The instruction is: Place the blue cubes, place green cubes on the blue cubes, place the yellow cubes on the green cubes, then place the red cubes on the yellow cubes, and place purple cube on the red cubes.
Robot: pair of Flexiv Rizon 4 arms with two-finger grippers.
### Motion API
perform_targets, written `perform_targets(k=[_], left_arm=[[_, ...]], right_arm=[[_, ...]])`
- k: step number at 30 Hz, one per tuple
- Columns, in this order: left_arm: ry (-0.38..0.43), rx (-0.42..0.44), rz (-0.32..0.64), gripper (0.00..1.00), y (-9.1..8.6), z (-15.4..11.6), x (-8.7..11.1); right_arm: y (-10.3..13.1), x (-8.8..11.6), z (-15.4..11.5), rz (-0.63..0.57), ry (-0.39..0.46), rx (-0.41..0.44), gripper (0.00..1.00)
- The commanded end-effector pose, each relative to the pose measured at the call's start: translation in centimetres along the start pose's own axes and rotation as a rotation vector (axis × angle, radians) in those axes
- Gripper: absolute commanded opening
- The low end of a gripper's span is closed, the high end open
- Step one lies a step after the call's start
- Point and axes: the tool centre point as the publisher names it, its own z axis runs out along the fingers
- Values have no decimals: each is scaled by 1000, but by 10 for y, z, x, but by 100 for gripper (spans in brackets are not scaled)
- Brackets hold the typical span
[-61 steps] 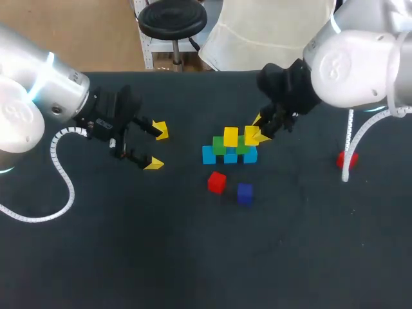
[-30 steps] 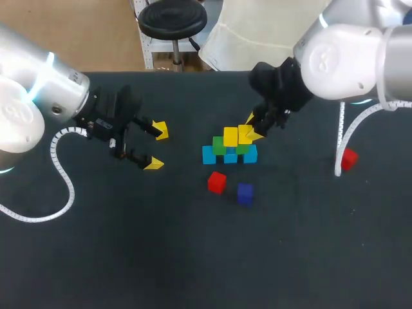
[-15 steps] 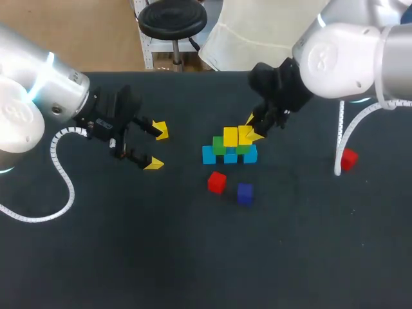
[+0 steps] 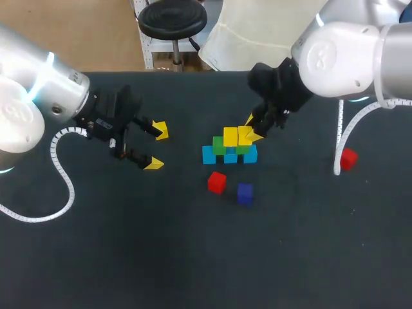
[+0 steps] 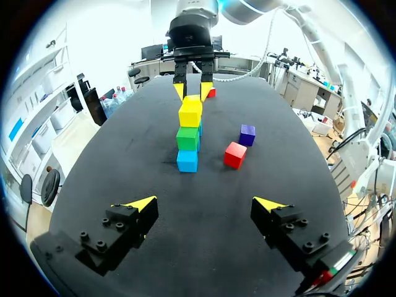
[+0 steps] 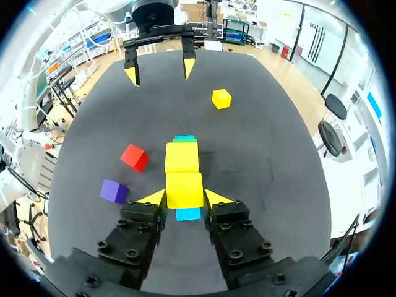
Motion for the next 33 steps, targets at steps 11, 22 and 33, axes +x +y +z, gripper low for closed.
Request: perform_targets(k=[11, 22, 33], left_arm=[[-5, -2, 4, 100, -1, 0, 2], [-5, -2, 4, 100, -1, 0, 2], [-5, -2, 4, 100, -1, 0, 2]], right_arm=[[-2, -1, 1, 4, 2, -5, 11], [-1, -1, 2, 5, 4, -8, 36], [-1, 0, 1, 9, 7, -5, 92]])
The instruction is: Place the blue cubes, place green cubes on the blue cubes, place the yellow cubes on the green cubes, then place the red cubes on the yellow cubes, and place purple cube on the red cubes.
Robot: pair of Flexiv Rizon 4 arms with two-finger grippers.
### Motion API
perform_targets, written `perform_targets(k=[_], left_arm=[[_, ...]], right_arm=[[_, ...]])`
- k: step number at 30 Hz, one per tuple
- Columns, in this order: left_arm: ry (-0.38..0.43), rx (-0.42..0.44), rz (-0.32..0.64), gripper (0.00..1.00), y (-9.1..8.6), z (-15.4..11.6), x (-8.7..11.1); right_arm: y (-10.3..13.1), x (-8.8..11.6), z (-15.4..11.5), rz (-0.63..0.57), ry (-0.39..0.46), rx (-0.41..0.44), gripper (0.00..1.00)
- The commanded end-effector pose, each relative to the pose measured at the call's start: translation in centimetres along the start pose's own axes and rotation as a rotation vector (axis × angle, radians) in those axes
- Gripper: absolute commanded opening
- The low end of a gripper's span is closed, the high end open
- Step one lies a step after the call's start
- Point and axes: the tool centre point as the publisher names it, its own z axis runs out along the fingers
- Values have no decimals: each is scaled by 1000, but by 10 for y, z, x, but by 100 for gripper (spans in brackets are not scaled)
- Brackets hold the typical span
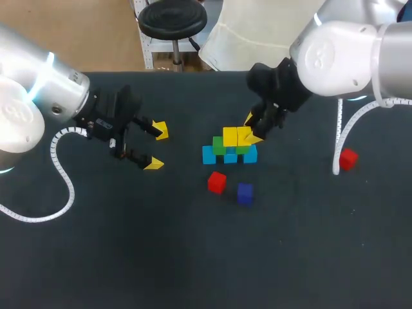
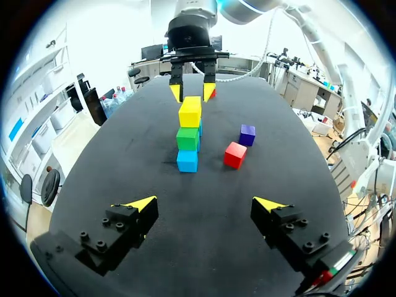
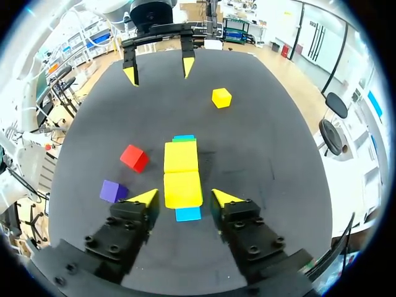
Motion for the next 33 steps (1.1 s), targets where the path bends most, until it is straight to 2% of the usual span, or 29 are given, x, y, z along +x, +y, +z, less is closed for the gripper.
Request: perform_targets(k=[1, 6, 11, 15, 17, 20, 30, 33], left_arm=[[-5, -2, 4, 100, -1, 0, 2], [-5, -2, 4, 100, -1, 0, 2], [-5, -2, 4, 100, -1, 0, 2], [-5, -2, 4, 100, -1, 0, 2], [-5, -2, 4, 100, -1, 0, 2], [-5, -2, 4, 100, -1, 0, 2], [-5, -2, 4, 100, -1, 0, 2], [-5, -2, 4, 100, -1, 0, 2]], right_arm=[[0, 0, -1, 2, 2, 0, 100], [-1, 2, -7, 16, -9, 3, 100], [-3, 12, -25, 37, -63, 7, 100], [-8, 29, -43, 54, -113, 13, 100], [-12, 40, -52, 68, -166, 0, 100], [-17, 56, -63, 83, -178, 15, 100], [-26, 99, -84, 86, -408, -12, 100], [-29, 113, -89, 93, -444, -6, 100]])
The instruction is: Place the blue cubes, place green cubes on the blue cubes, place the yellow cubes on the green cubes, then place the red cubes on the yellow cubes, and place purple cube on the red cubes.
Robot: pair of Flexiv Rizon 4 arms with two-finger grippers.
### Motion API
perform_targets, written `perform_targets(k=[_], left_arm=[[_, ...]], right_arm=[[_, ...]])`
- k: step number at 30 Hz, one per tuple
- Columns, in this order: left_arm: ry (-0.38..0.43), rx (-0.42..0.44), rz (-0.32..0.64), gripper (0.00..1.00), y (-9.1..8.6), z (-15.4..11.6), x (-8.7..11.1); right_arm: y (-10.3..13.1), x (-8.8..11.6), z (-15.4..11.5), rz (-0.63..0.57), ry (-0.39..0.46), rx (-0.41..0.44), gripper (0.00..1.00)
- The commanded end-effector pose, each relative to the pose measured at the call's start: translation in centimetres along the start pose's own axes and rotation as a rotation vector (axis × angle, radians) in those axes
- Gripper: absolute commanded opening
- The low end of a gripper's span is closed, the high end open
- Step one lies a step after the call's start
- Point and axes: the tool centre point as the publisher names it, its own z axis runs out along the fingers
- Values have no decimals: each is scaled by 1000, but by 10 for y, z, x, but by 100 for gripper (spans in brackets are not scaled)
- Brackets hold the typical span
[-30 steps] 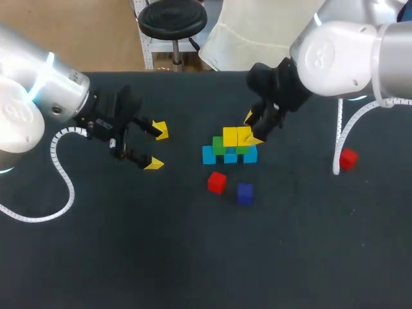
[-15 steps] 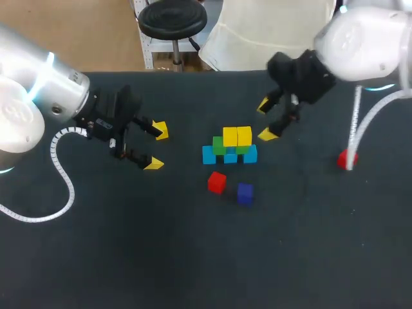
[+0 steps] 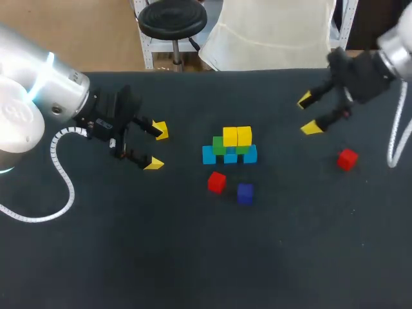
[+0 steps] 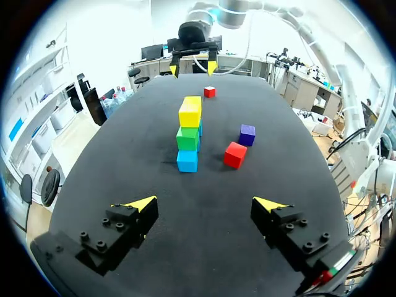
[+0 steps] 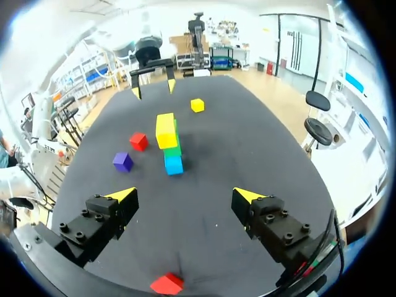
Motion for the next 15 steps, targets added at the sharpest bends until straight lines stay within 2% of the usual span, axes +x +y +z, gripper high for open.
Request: perform_targets(k=[1, 9, 15], left_arm=[[-5, -2, 4, 100, -1, 0, 2], [-5, -2, 4, 100, -1, 0, 2], [-5, -2, 4, 100, -1, 0, 2]], right_arm=[[-8, 18, -15, 3, -160, -11, 100], [-12, 37, -37, -59, -260, 13, 100], [-12, 48, -45, -123, -258, 36, 100]])
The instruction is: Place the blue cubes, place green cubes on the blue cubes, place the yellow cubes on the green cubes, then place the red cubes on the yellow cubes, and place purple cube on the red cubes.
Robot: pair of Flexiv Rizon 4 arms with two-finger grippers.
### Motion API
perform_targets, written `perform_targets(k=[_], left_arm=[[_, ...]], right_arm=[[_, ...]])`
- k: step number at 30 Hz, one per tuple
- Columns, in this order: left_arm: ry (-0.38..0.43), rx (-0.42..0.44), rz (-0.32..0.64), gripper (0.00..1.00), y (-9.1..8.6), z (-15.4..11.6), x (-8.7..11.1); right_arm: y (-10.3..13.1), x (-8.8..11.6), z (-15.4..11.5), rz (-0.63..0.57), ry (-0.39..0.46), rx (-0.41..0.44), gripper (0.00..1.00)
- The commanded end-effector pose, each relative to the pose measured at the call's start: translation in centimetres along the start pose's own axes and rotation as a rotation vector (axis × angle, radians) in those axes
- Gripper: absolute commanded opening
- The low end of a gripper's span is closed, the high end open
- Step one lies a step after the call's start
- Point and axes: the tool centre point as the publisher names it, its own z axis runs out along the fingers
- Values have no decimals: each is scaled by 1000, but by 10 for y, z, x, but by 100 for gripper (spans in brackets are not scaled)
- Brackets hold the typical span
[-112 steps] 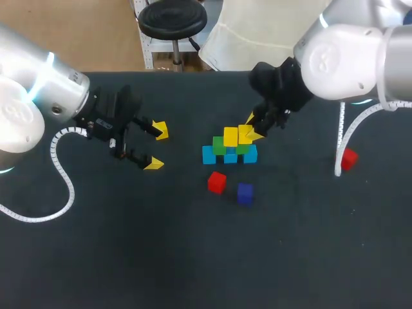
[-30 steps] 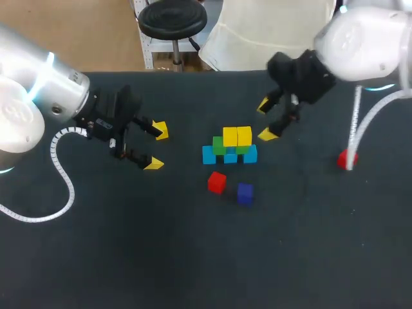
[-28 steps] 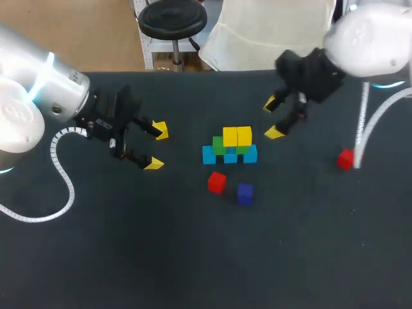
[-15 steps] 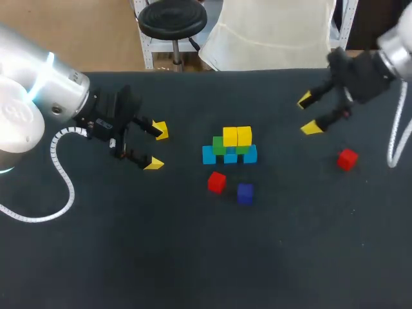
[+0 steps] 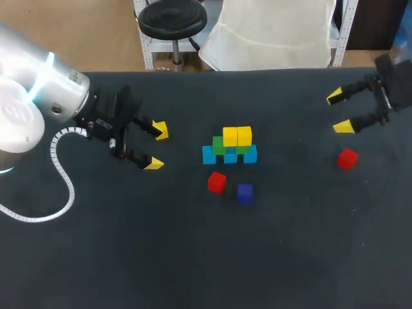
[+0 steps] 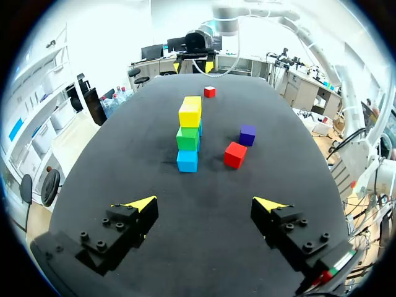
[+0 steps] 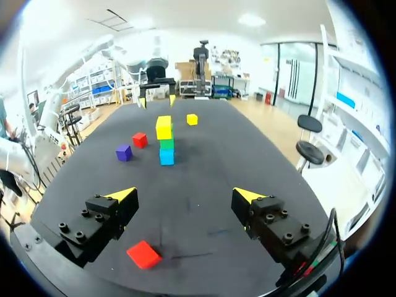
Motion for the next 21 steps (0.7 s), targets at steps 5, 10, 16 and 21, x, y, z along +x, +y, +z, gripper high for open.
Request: perform_targets(k=[5, 10, 16, 21], left_arm=[[-5, -2, 4, 100, -1, 0, 2], [-5, -2, 4, 100, -1, 0, 2], [108, 43, 121, 100, 14, -2, -2], [167, 52, 147, 100, 40, -11, -4]], right_arm=[[7, 10, -10, -14, -63, 10, 100], [9, 10, -9, -38, -48, -11, 100], [9, 10, -9, -38, -48, -11, 100], [9, 10, -9, -38, -48, -11, 100]])
